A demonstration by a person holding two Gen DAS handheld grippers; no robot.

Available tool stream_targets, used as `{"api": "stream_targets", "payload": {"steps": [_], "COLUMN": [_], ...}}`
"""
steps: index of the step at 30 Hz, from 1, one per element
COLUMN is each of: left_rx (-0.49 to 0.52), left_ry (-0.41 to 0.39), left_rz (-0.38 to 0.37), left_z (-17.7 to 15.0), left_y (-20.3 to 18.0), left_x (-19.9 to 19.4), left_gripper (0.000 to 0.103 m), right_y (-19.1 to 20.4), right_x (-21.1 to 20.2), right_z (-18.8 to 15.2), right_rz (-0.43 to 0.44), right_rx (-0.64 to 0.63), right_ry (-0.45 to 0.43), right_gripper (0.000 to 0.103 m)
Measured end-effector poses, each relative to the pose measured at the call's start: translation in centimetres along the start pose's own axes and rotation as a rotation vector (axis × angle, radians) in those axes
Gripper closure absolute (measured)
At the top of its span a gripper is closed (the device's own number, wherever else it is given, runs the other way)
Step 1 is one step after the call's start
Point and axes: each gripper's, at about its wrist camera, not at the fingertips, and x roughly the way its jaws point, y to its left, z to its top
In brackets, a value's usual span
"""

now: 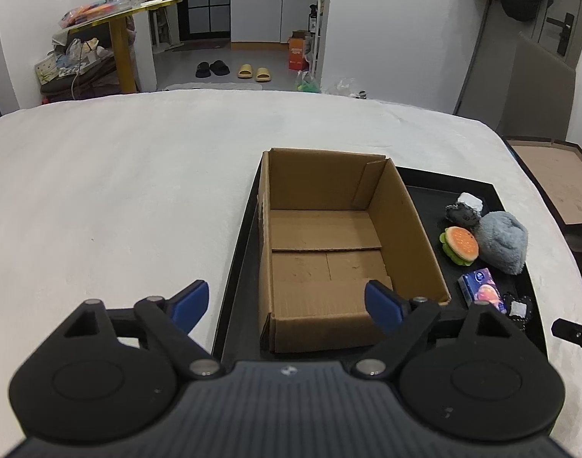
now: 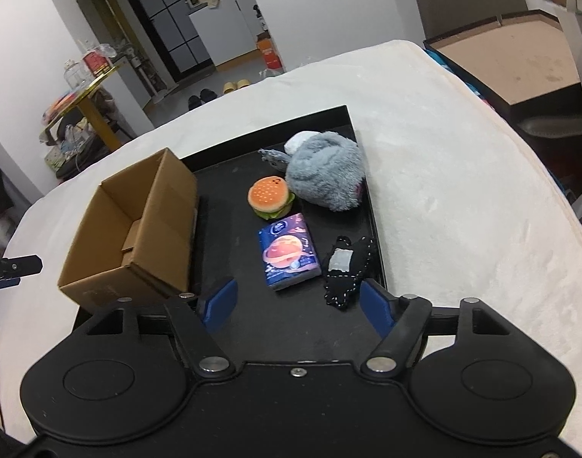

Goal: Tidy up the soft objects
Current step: 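Grasp the black-and-white plush with the right tool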

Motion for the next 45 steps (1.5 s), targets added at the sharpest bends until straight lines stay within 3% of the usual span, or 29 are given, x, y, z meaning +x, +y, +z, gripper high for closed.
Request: {"api": "stream_targets", "payload": {"steps": [15, 21, 27, 36, 39, 41, 45], "left_rx": [-0.065, -0.092, -0.114, -0.148, -0.148, -0.143, -0.137], "left_ry": [0.013, 0.018, 0.023, 0.04, 0.037, 0.034, 0.027], "left_rz": [0.04, 0.055, 0.044, 0.015, -0.005, -0.008, -0.028], "left_z": [-0.4, -0.4, -0.6, -1.0, -1.1, -1.2, -1.2], "left_y": [0.1, 0.8, 1.3, 2.1, 2.2, 2.2, 2.6], "left_x": [3.5, 4.8, 6.0, 7.6, 7.6, 7.6, 7.6], "left_gripper": [0.036, 0.05, 0.063, 0.091, 0.091, 0.091, 0.091], "right_y": [-1.0, -1.2, -1.6, -1.6, -1.3, -1.3, -1.5], "right_x": [3.7, 5.4, 6.7, 8.4, 8.7, 8.9, 8.7], "right_z": [-0.6, -0.8, -1.5, -2.2, -2.3, -2.4, -2.5], "right_rz": [0.011, -0.013, -0.092, -0.132, -0.149, -0.172, -0.18], "right_rx": [0.056, 0.09, 0.107, 0.107, 0.094, 0.08, 0.078], "right_ry": [-0.013, 0.007, 0.014, -0.006, -0.027, -0.041, -0.048], "right_gripper": [0.044, 0.052, 0.055, 0.057, 0.066, 0.082, 0.087]}}
